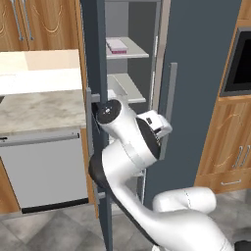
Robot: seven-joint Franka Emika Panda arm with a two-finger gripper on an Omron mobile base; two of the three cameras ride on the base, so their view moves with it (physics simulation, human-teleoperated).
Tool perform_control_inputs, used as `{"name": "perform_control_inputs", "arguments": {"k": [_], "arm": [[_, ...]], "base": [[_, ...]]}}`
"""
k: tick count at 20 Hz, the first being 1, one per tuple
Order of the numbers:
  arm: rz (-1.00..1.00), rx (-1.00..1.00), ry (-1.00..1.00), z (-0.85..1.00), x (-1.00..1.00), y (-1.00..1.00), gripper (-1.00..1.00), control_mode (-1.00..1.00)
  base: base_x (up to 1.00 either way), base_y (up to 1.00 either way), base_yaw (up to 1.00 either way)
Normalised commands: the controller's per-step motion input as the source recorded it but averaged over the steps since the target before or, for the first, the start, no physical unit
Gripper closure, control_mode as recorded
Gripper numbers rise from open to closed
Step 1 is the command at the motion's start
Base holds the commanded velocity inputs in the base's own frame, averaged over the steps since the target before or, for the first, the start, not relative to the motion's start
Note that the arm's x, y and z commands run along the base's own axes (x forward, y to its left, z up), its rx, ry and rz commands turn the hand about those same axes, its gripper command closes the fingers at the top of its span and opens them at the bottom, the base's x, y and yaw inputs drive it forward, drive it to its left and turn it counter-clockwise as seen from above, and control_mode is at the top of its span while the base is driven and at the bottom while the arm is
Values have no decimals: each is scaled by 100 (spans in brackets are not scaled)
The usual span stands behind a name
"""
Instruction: The ice cube tray has been filled with water. Take the tray and place it in the freezer to make ice. Close the freezer door after placing the tray.
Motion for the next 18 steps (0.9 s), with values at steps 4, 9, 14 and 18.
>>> {"name": "perform_control_inputs", "arguments": {"k": [4,9,14,18], "arm": [[4,-17,17,-22,59,35,-100,-100],[0,-17,8,-13,34,40,-100,-100],[0,-11,11,-7,24,39,-100,-100],[0,-8,16,-4,17,47,-100,-100]], "base": [[0,0,0],[0,0,0],[0,0,0],[0,0,0]]}}
